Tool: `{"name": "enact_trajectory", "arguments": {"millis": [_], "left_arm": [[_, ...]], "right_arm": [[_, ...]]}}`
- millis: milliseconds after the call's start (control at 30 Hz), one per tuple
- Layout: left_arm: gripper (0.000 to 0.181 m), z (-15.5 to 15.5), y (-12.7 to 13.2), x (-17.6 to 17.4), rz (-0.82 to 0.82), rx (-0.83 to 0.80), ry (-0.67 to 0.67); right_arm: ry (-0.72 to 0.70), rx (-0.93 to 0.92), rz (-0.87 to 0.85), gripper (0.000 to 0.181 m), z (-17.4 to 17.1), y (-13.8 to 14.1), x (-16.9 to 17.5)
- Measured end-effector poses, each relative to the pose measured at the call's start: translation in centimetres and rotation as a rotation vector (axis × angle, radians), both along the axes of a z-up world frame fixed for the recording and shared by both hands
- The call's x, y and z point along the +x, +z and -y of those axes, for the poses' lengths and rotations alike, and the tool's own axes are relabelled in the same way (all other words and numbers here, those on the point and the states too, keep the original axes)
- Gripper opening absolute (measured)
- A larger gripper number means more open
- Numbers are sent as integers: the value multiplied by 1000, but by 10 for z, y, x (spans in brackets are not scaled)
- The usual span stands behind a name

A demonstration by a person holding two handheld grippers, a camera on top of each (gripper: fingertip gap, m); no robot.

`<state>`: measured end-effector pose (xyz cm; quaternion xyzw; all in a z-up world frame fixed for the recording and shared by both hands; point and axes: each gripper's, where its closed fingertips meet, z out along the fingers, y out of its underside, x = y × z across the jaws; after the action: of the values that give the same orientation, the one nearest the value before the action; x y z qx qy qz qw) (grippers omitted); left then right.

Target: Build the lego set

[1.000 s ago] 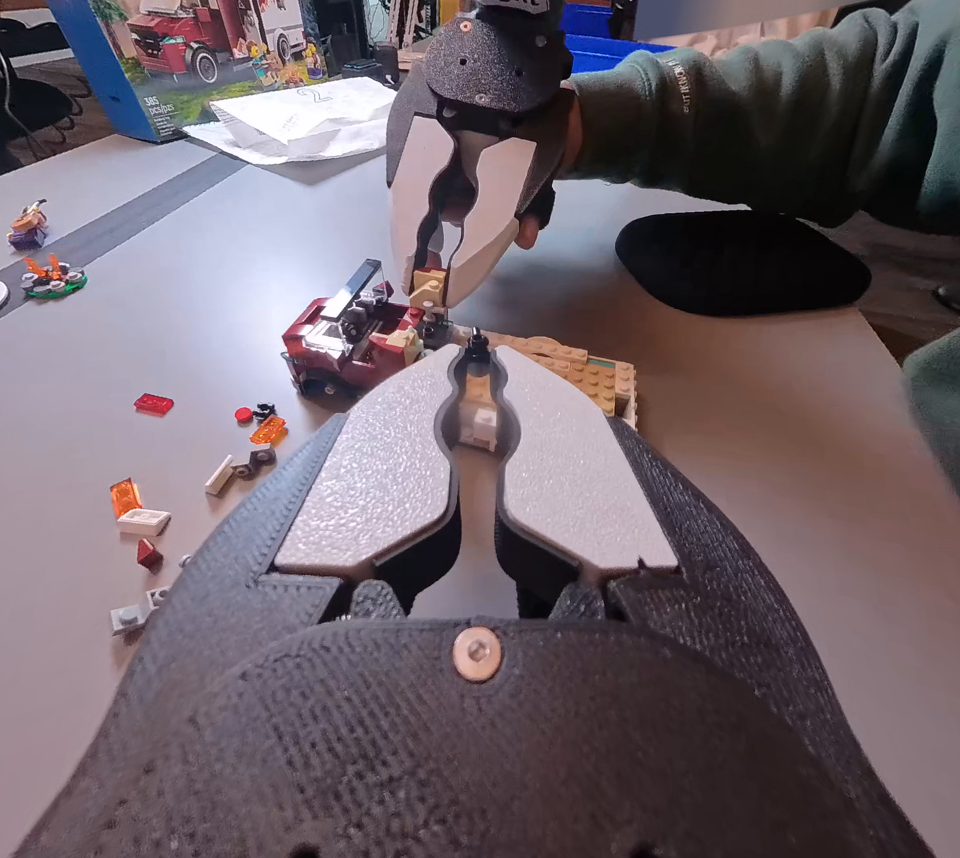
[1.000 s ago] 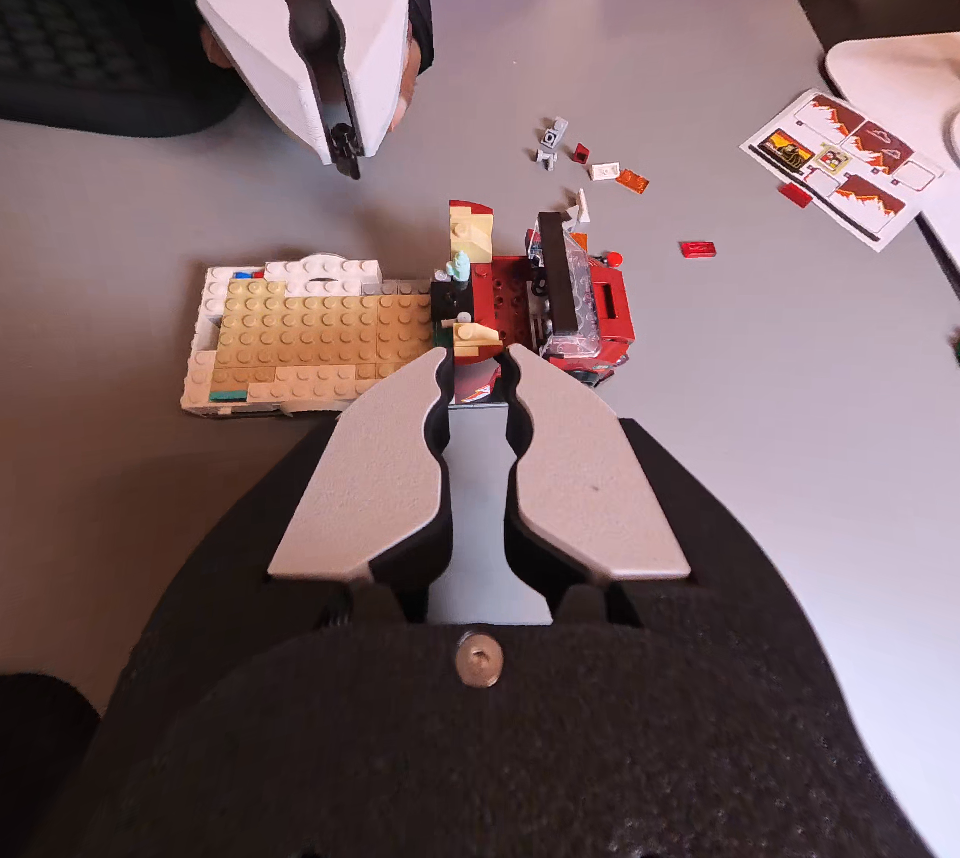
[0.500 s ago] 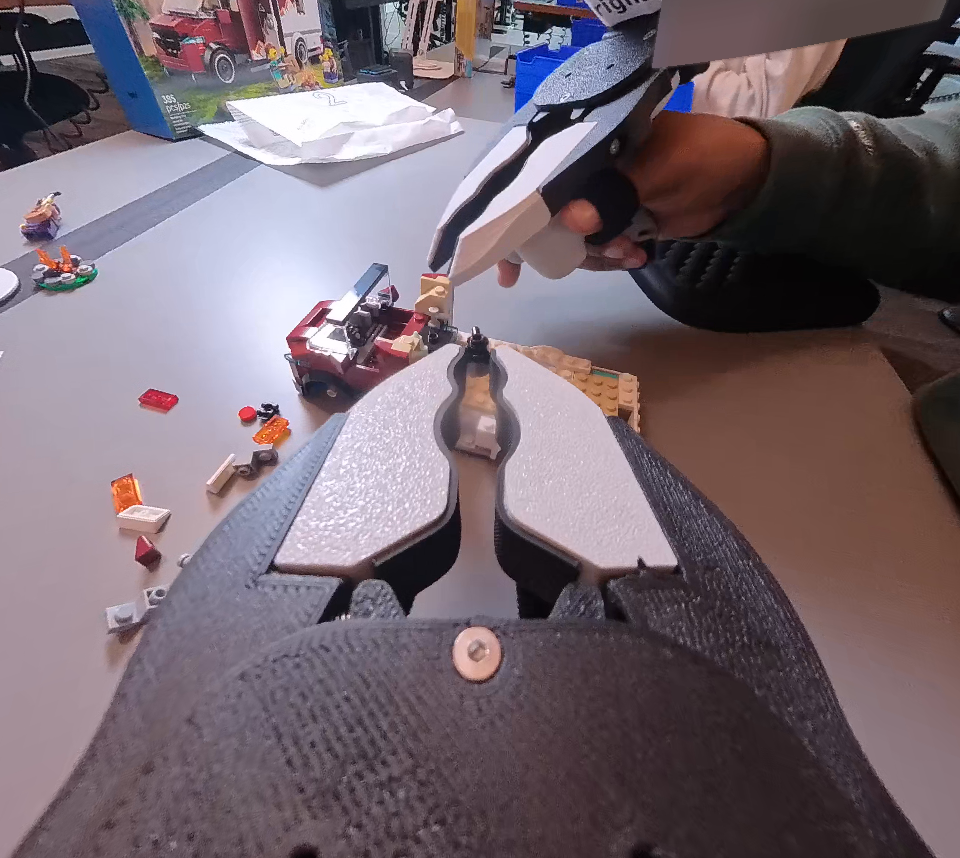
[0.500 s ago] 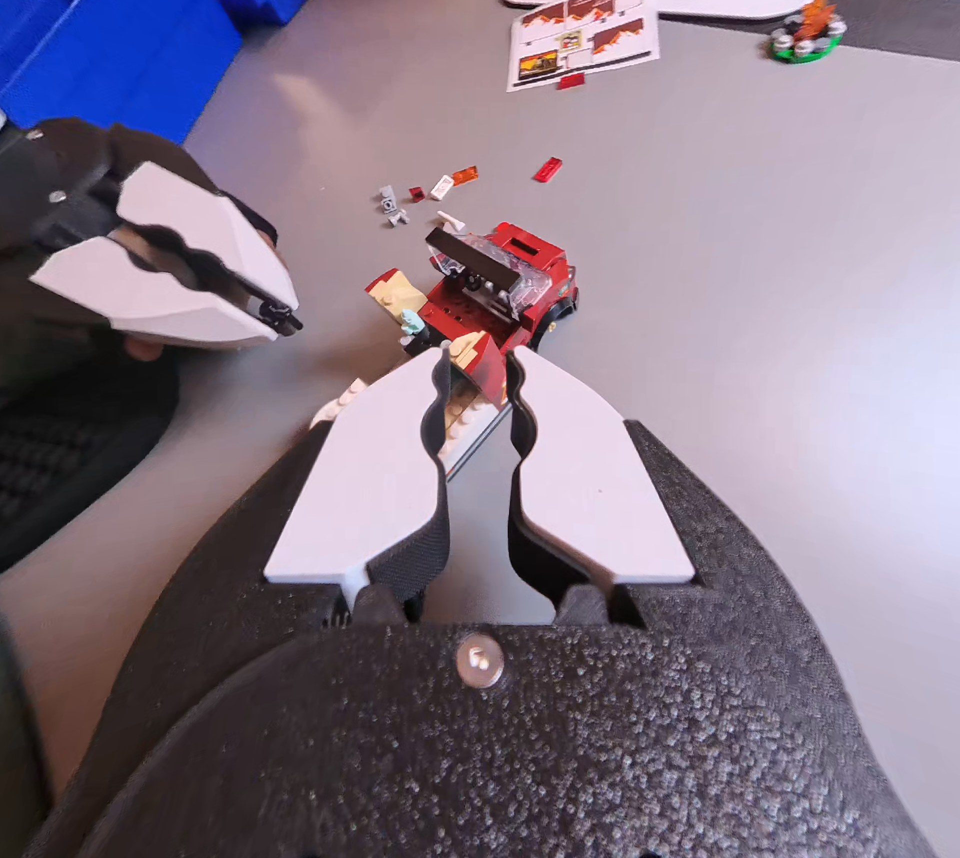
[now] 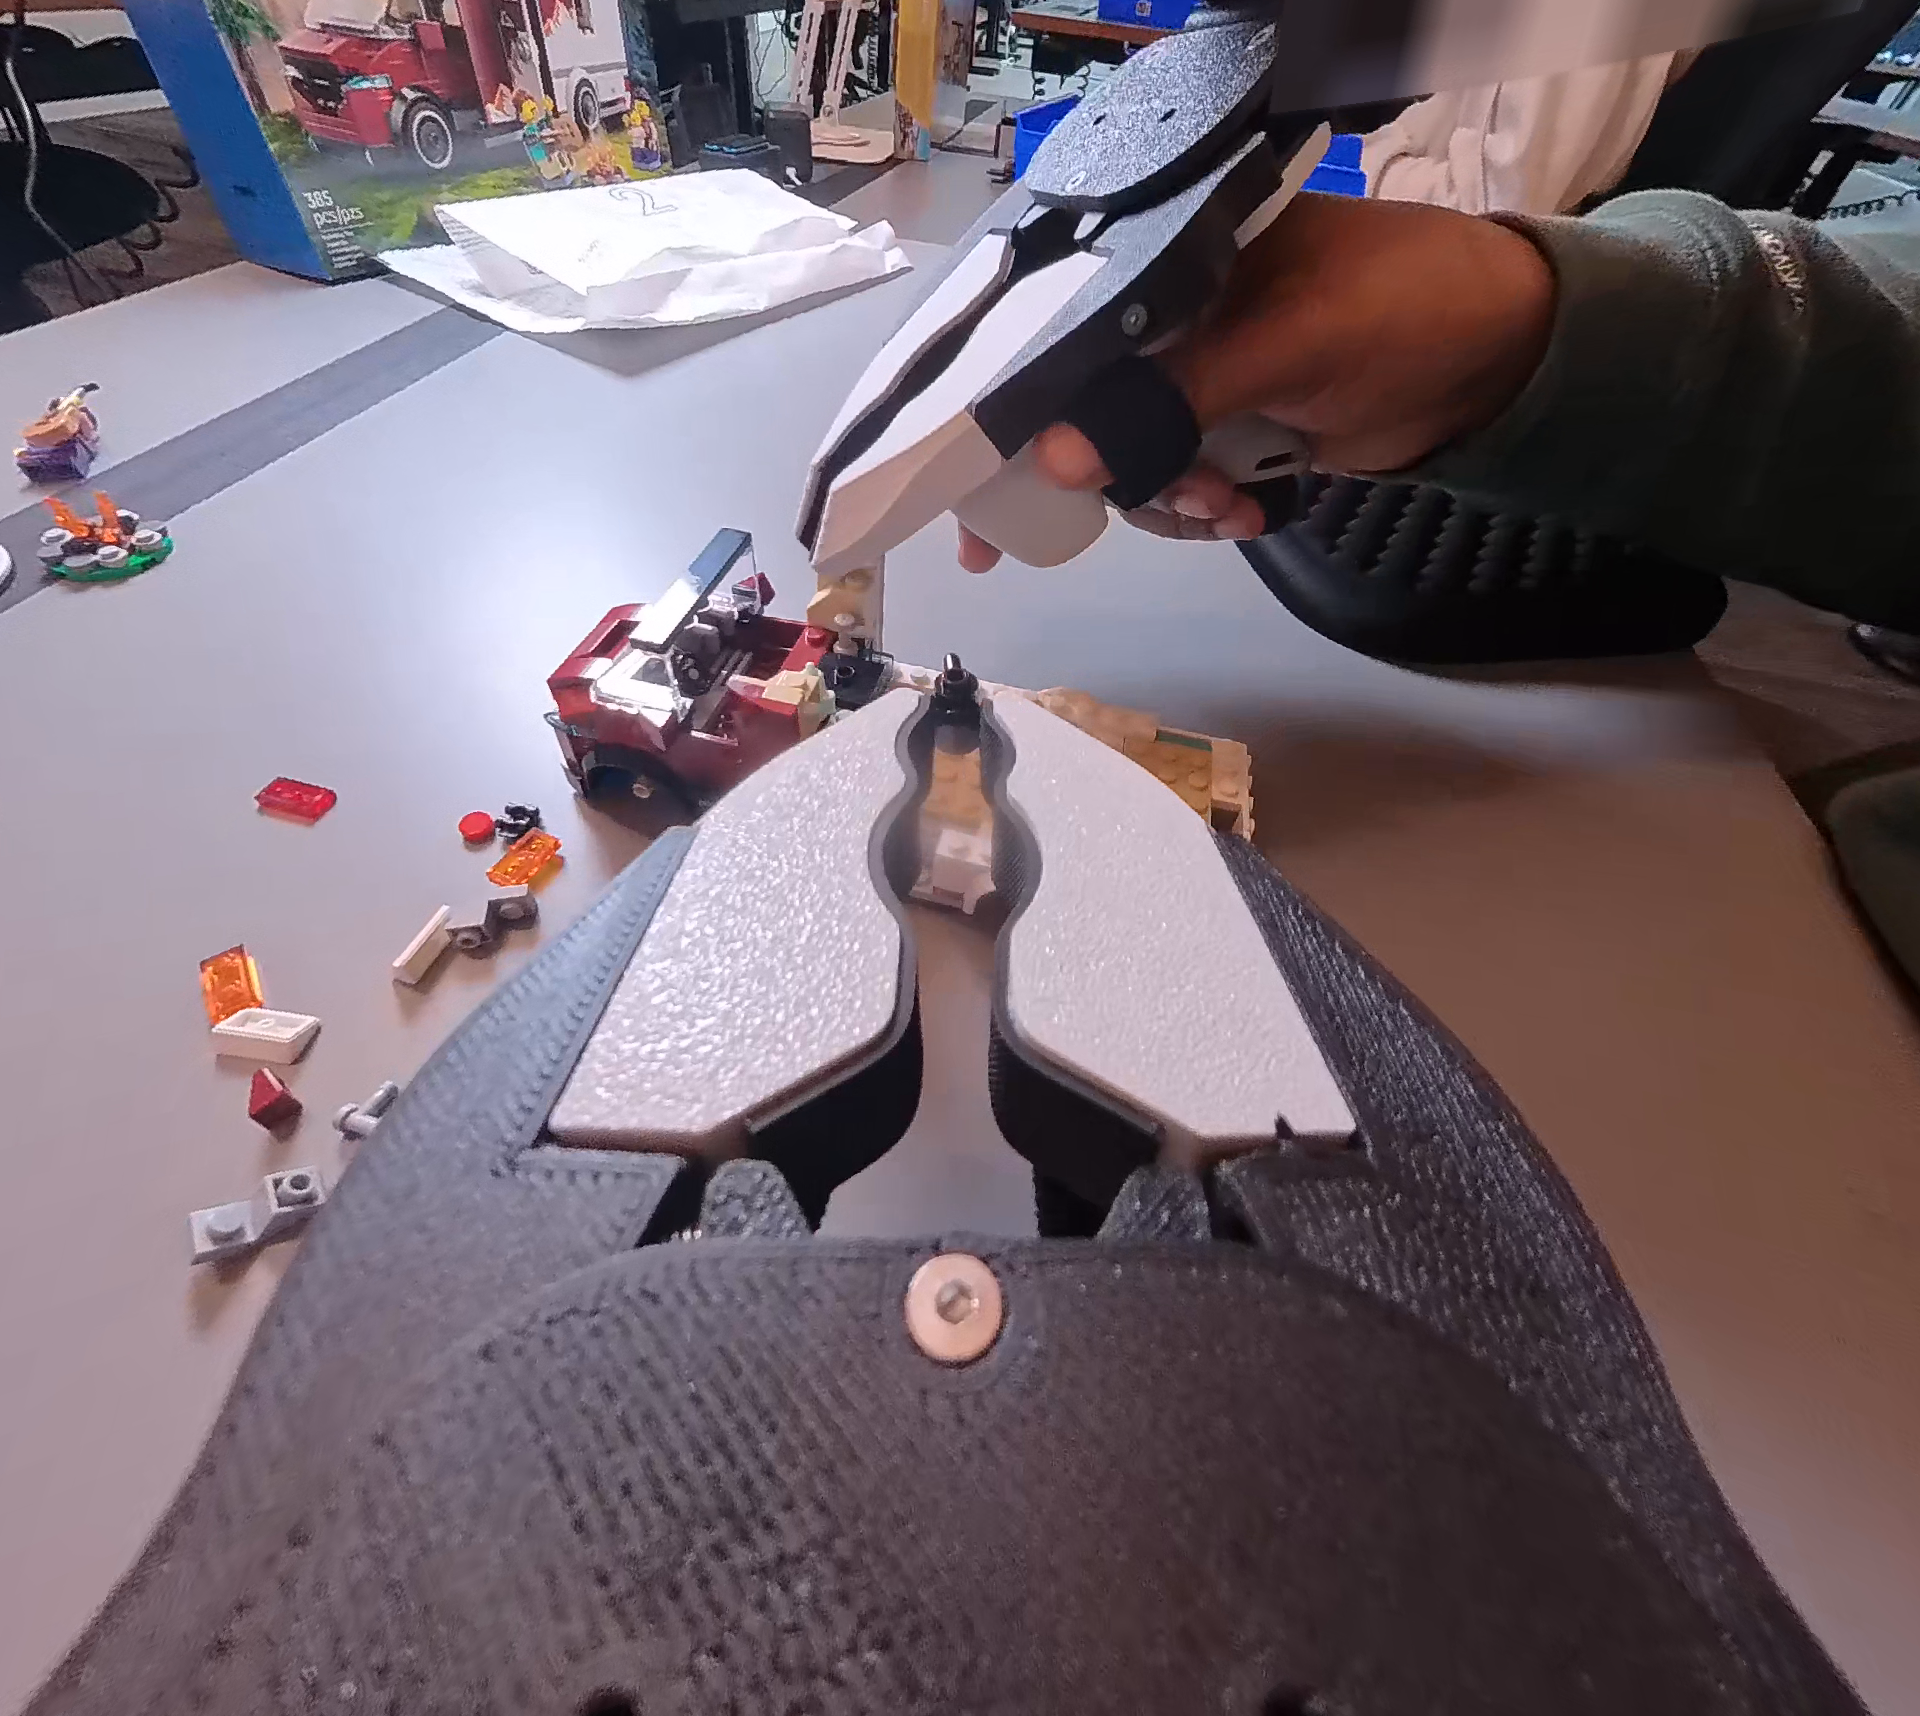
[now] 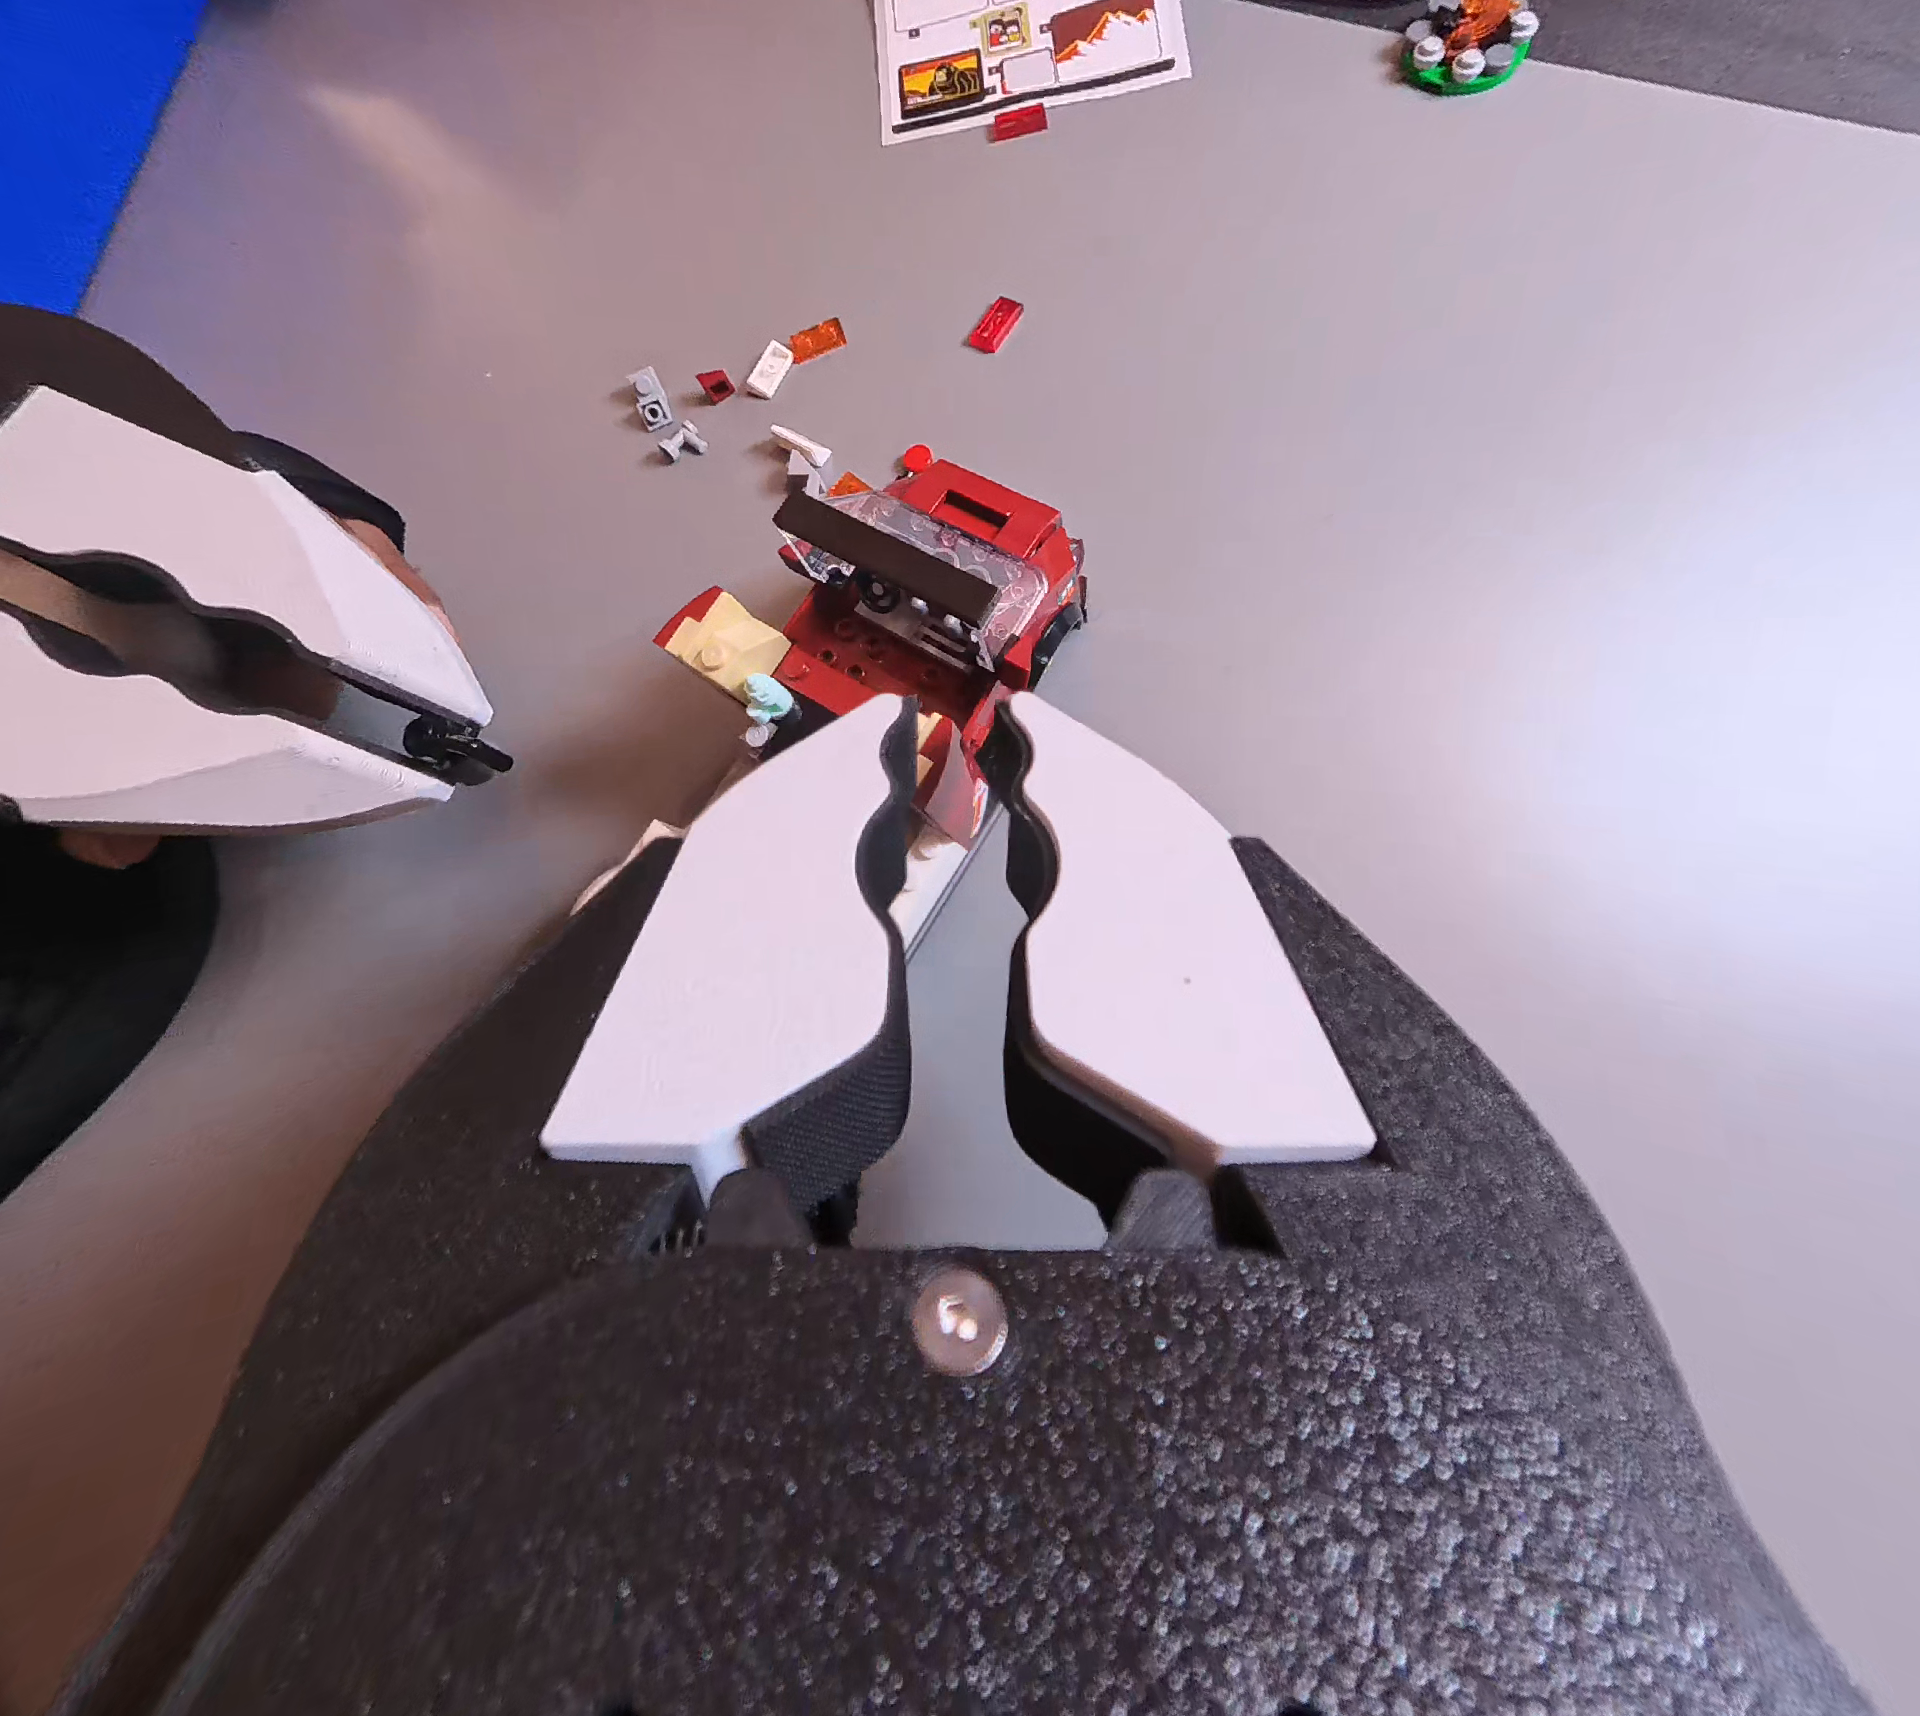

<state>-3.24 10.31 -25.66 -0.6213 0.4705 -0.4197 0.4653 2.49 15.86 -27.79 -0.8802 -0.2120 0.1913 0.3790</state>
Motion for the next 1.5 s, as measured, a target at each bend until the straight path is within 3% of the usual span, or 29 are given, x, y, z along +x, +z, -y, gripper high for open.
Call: {"name": "enact_trajectory", "arguments": {"millis": [600, 667, 767, 833, 1000, 1100, 1300, 1500], "left_arm": [[8, 0, 0, 0, -3, 3, 2], [8, 0, 1, -1, 0, 5, 6], [8, -2, 3, -3, 10, 7, 13], [8, -3, 5, -3, 20, 6, 14], [8, 0, 18, 4, 33, 83, -37], [8, -4, 22, 14, -3, 145, -56], [8, -16, 21, 31, -54, 191, -103], [8, -23, 20, 35, -51, 167, -141]], "right_arm": [[6, 33, 43, 4, -4, 1, -15], [2, 106, -26, 20, -7, 17, -17], [90, 256, -154, 22, -2, 58, -16], [191, 320, -165, 19, 7, 69, -10], [482, 334, -148, 12, 39, 51, -8], [580, 322, -143, 13, 45, 40, -13], [667, 315, -156, 12, 37, 43, -24], [660, 318, -163, 5, 29, 37, -30]]}}
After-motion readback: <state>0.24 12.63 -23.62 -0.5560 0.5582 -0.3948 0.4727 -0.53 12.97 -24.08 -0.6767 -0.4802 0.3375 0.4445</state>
